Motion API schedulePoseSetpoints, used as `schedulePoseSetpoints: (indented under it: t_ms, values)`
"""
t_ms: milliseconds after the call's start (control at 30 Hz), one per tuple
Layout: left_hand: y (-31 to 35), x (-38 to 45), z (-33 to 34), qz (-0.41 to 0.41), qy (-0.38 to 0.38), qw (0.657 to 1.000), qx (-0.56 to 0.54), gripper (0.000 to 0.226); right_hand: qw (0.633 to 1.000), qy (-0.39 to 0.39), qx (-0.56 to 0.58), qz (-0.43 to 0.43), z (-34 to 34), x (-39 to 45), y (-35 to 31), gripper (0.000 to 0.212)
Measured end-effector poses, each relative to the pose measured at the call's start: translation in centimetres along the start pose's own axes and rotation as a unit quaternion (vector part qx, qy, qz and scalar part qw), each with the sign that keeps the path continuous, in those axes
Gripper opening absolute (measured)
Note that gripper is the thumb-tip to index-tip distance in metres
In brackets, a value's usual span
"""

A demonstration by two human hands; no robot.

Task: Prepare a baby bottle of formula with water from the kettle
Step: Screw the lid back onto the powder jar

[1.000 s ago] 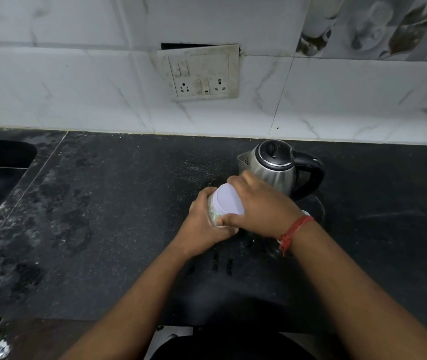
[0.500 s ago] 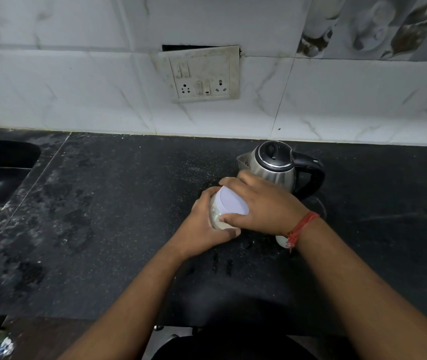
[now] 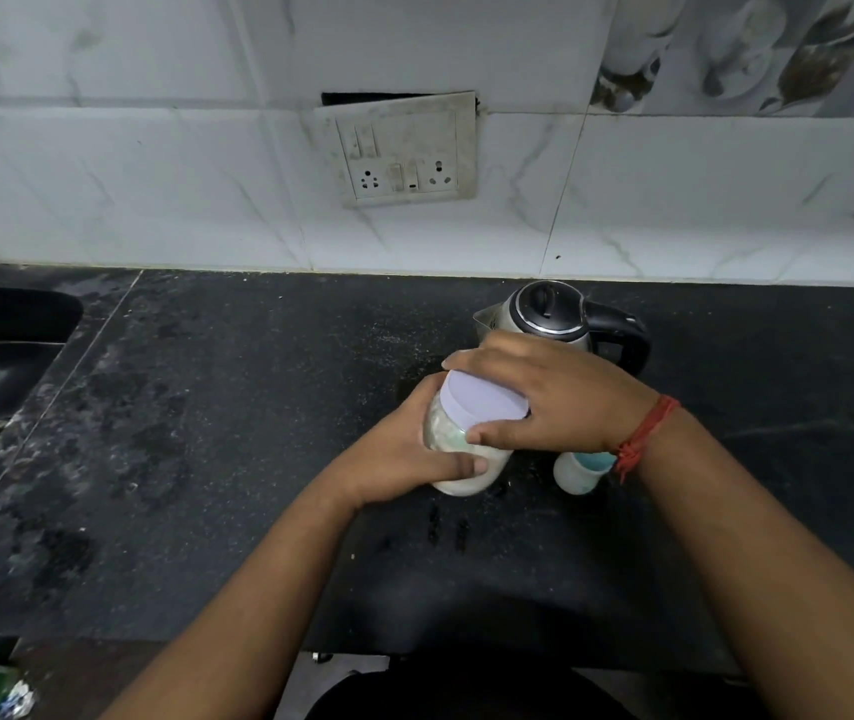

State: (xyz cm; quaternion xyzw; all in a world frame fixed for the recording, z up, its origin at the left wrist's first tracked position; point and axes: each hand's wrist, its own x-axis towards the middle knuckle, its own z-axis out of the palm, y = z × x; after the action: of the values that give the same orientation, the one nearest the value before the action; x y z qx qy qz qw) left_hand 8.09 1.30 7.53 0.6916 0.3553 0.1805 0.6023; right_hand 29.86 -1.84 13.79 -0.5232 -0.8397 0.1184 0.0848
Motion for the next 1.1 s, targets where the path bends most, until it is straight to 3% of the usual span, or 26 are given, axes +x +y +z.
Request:
schedulePoseSetpoints:
  t_ms: [167,433,600,833,1100]
  values:
    - [0.8,0.4,1.2,0.008,0.053,0.998,0.016,0.082,0.992,0.089,-0.066,0.055,0.8,0.7,-1.4,0.068]
    - [1.9,0.3,2.3,0.023,0.129,0.991,-0.013,0.067,0.983,0.127,-0.038,0.125,0.1,1.9,-2.3,0.063]
    - [1.8,0.5,2.3,0.021,0.14,0.989,-0.03,0.076,0.972,0.129,-0.033,0.193,0.2,2.7,-2.7,0.067]
    - [-1.5,0.3,0.5,-0.035,0.106,0.993,-0.026,0.083,0.967,0.06,0.102,0.226,3.6,2.7,-2.8,0.078]
    - [-8.0,0.5,-0.2,-0.055,0.136,0.989,-0.004,0.099,0.928,0.084,0.249,0.265,10.0,2.9,-4.1,0.071]
